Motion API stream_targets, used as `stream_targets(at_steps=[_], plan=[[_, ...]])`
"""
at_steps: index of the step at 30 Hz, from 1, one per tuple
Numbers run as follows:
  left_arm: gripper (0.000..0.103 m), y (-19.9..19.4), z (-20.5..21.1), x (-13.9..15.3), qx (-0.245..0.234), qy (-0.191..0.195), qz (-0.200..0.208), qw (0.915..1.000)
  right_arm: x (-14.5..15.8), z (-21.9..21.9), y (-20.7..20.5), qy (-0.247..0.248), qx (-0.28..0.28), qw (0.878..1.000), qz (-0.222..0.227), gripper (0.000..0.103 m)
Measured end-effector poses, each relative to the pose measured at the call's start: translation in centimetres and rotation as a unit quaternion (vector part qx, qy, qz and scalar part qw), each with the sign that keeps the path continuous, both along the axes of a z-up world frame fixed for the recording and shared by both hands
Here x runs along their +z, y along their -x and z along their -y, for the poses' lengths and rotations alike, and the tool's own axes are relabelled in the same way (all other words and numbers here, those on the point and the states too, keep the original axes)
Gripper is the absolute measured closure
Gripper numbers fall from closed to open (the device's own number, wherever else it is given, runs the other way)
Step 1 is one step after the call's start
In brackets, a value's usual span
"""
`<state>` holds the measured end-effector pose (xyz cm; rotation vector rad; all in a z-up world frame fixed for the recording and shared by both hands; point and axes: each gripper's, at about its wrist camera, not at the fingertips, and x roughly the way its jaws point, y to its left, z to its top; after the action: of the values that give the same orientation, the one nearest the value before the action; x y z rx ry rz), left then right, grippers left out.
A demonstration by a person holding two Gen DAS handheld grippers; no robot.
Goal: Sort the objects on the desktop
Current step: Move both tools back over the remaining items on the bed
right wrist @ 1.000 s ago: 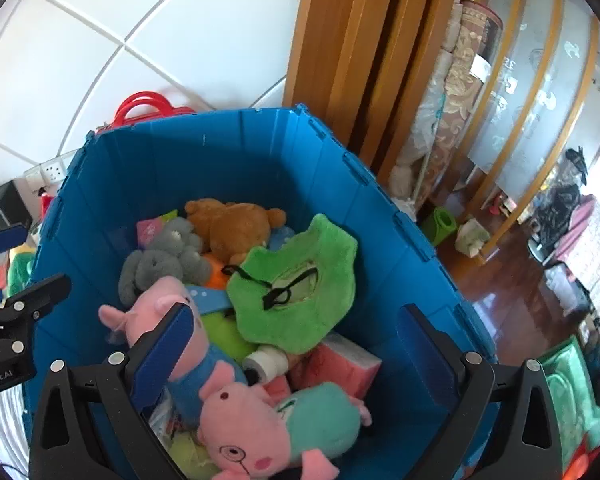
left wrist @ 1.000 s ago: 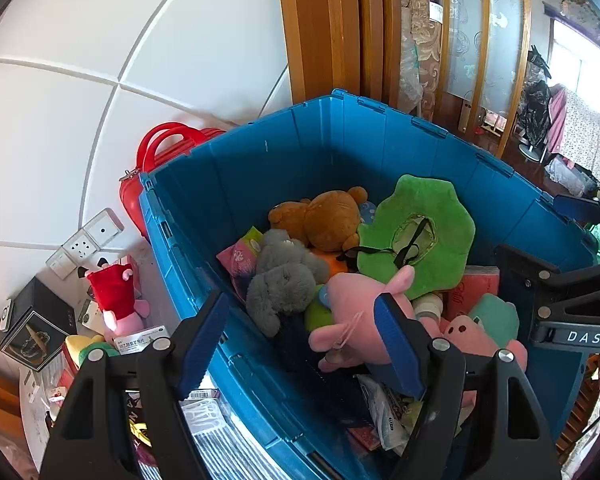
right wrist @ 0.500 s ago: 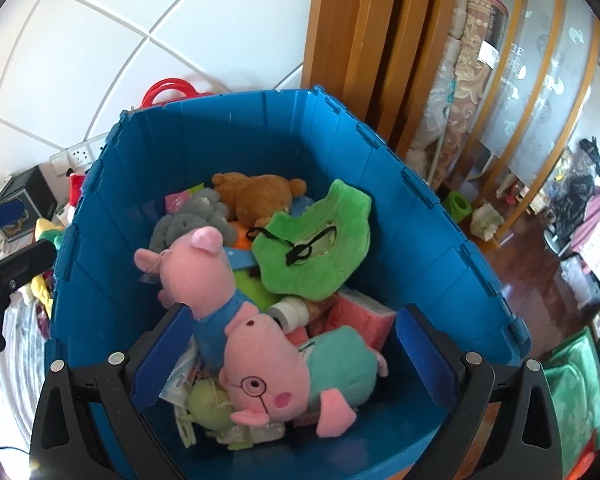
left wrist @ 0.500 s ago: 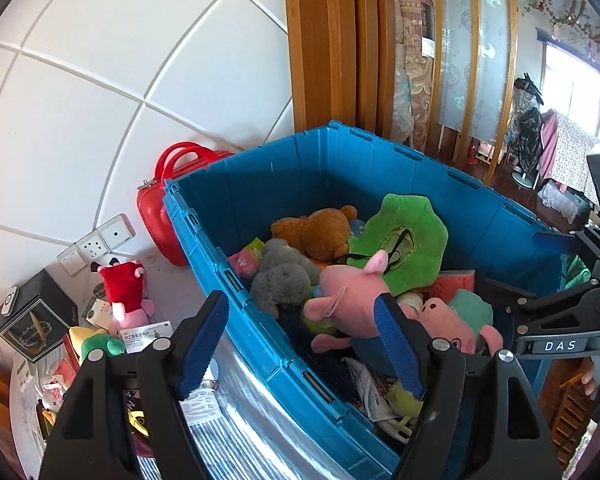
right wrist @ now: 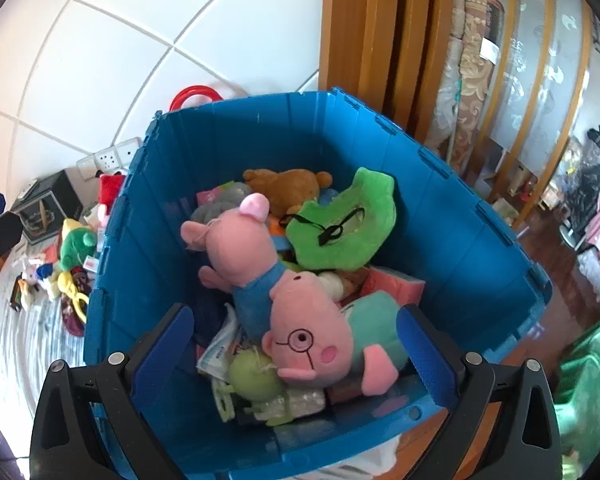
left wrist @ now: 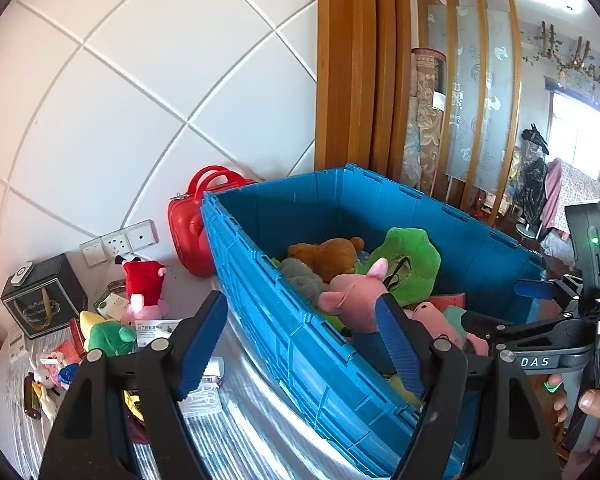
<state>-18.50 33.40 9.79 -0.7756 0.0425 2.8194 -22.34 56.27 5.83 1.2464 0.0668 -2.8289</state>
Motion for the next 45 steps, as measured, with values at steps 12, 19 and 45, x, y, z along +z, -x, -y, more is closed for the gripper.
stream_targets(at_steps=[12,19,45], plan=[[0.027,-4.2,5.3,-3.5,0.058,-0.012,-0.022,0.998,-0.2,3.2,-5.0,0.05,-0.014,0.996,-0.07,0.0],[0.027,-5.6,10.1,-5.5,0.082,-0.023,-0.003,0.9964,1.2,7.7,-7.6,0.057,0.013,0.992,-0.115,0.0],[0.027,-4.8,32.9,-19.7,0.268,-0.023,0.148,0.9516,-9.3,26.5,-2.8,0.069,0.13,0.988,-0.052,0.0]])
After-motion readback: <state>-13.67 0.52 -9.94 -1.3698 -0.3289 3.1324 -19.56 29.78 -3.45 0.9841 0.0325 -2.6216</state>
